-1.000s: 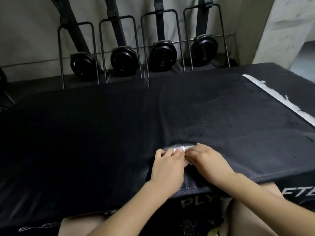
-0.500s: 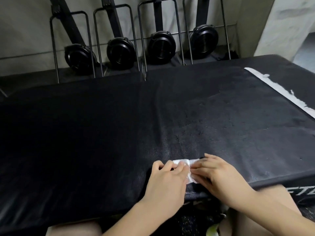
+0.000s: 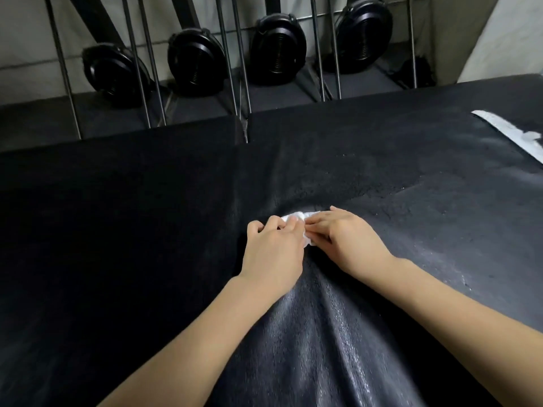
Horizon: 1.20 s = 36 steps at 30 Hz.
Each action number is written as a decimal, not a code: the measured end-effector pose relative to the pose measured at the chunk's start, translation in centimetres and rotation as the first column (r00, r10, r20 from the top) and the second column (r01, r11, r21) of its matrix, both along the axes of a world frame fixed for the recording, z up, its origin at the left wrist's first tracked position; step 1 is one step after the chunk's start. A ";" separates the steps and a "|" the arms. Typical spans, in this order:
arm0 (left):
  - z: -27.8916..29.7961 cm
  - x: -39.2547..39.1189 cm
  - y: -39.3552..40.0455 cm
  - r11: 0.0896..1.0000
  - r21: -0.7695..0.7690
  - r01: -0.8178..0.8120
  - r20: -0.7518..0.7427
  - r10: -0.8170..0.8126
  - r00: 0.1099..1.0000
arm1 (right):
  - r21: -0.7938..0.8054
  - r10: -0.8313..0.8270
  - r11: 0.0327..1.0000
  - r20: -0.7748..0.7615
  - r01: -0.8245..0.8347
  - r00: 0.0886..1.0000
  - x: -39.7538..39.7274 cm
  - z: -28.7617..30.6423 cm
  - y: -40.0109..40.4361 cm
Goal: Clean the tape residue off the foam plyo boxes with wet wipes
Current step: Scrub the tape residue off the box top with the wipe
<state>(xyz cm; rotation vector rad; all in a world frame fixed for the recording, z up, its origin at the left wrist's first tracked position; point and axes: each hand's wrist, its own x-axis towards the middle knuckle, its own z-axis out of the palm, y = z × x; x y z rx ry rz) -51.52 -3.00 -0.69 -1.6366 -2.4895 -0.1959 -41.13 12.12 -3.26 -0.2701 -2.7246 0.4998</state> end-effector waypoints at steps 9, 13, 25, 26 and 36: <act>-0.5 5.7 -4.3 0.998 0.067 0.005 0.012 -0.006 1.000 | 0.045 0.024 0.999 0.010 -0.024 1.000 6.1 0.4 -4.5; 0.0 11.8 -9.6 1.000 0.017 0.024 0.092 -0.026 0.995 | -0.014 0.052 0.999 0.011 -0.052 0.999 13.1 0.9 -9.4; 2.0 19.8 -17.9 0.932 -0.359 0.049 -0.096 -0.089 0.991 | 0.350 -0.062 0.935 0.319 -0.057 0.946 21.8 0.4 -18.3; 1.8 20.1 -17.9 0.937 -0.347 0.020 -0.154 -0.078 0.985 | 0.353 -0.077 0.936 0.257 -0.020 0.963 21.5 0.1 -18.6; 5.6 19.0 -18.6 0.996 0.009 0.093 -0.244 -0.088 0.966 | 0.331 -0.014 0.942 -0.146 0.062 0.989 20.0 4.4 -19.1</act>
